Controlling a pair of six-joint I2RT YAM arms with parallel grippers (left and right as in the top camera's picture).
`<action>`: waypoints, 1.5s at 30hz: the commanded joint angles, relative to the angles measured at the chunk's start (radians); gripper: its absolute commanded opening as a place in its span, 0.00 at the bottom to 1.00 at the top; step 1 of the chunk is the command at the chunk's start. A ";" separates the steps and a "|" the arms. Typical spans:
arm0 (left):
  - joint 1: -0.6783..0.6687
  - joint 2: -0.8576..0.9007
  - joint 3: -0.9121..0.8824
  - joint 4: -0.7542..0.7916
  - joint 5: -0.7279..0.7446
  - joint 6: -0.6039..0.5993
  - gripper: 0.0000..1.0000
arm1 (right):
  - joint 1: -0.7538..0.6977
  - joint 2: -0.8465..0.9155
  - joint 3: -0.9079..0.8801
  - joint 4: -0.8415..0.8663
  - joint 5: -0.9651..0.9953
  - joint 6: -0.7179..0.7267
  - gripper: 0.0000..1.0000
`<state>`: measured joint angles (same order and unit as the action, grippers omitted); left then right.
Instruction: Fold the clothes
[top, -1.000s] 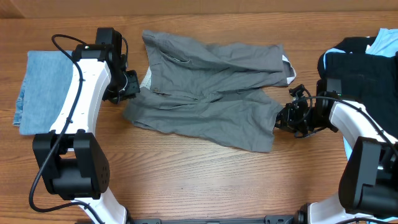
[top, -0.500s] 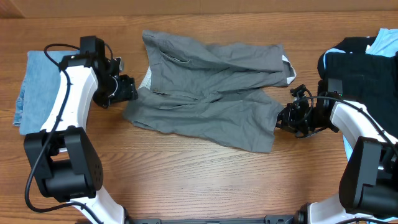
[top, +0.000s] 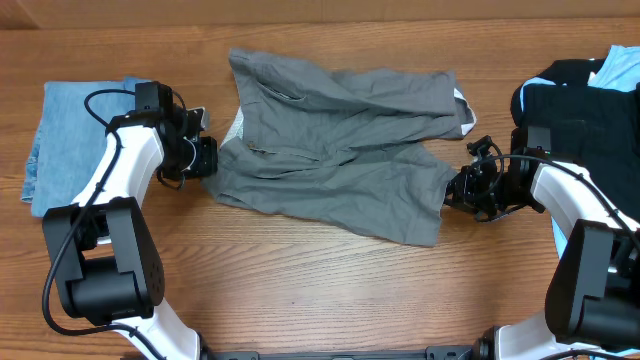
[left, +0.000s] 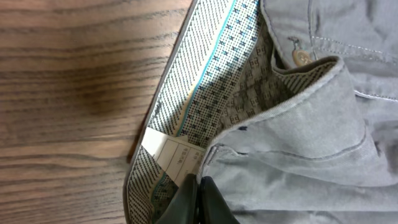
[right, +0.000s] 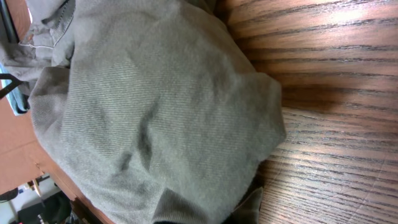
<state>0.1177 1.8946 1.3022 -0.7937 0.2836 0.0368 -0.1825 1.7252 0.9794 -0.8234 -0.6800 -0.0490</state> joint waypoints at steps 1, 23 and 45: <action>0.002 -0.002 0.018 -0.022 0.031 0.031 0.04 | -0.003 -0.014 -0.005 0.003 0.006 -0.004 0.04; 0.072 -0.002 0.019 -0.014 -0.023 0.004 0.04 | -0.138 -0.014 0.003 0.015 0.127 0.064 0.04; 0.071 -0.002 0.015 -0.028 0.135 -0.016 0.62 | -0.136 -0.014 0.109 -0.178 -0.013 -0.012 0.38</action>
<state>0.1814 1.8946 1.3025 -0.8211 0.3943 0.0185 -0.3145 1.7252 1.0679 -0.9951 -0.6384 -0.0227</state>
